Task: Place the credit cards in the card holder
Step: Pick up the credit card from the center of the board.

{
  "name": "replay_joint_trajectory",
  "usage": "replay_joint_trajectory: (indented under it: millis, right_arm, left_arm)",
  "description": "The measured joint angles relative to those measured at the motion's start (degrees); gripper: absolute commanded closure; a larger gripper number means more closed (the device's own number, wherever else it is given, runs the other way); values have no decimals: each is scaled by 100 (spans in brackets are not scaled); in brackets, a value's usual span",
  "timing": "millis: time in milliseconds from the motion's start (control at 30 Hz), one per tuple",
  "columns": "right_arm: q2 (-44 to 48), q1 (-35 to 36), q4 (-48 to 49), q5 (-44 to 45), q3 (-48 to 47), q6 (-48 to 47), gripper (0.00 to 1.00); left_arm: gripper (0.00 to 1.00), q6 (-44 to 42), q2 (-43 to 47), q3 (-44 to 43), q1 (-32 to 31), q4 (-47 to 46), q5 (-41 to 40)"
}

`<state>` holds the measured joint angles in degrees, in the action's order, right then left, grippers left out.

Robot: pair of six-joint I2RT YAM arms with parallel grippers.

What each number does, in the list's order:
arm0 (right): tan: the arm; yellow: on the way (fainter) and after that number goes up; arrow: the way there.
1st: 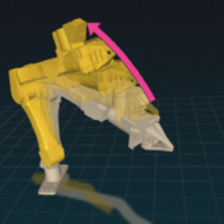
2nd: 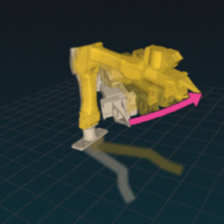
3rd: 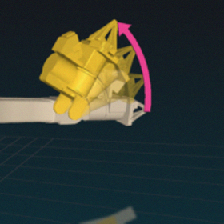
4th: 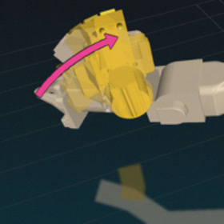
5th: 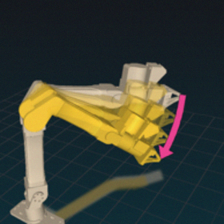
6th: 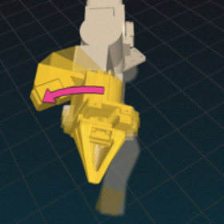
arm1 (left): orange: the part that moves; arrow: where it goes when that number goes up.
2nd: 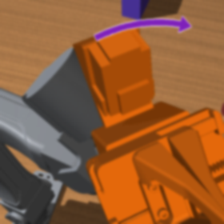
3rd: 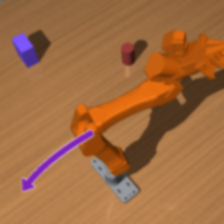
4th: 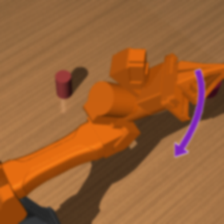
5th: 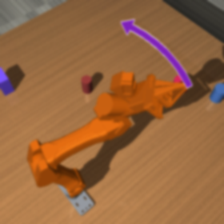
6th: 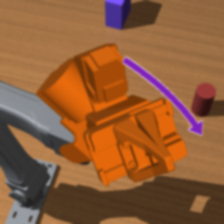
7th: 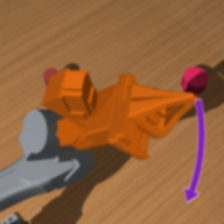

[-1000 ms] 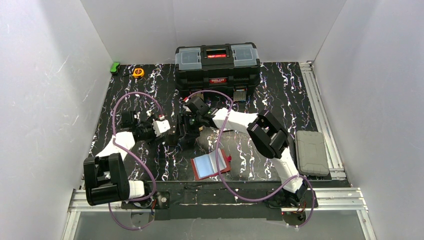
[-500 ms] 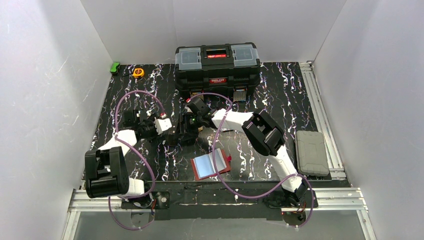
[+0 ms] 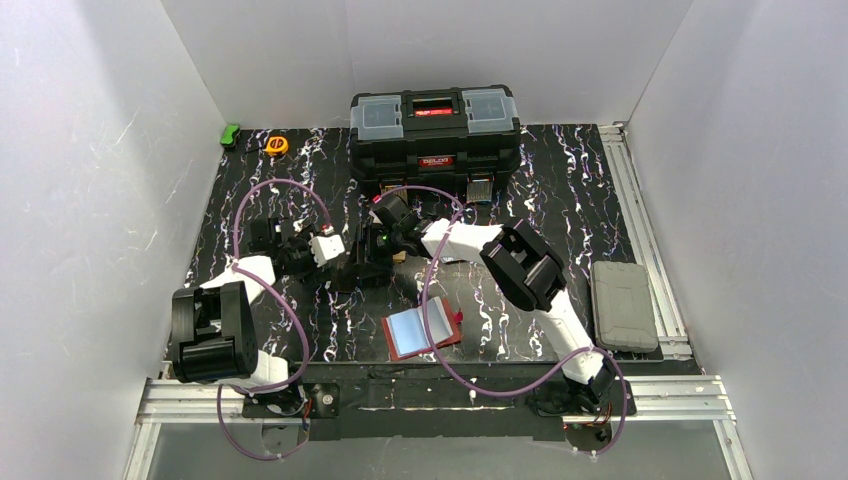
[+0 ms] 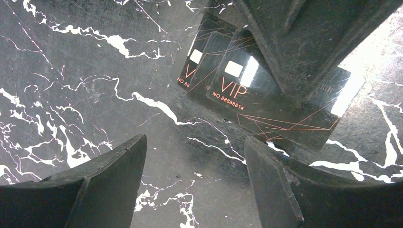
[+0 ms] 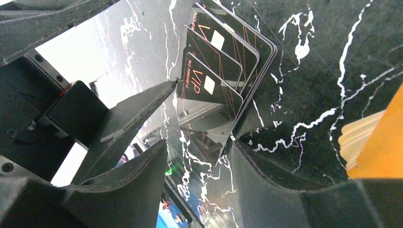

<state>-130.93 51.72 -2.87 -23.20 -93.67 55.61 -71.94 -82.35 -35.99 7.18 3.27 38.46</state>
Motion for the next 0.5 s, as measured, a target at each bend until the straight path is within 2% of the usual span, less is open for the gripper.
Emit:
replay_joint_trajectory:
  millis: [500]
  right_arm:
    - [-136, 0, 334, -105, -26, 280, 44]
  left_arm:
    - [26, 85, -7, 0, -160, -63, -55]
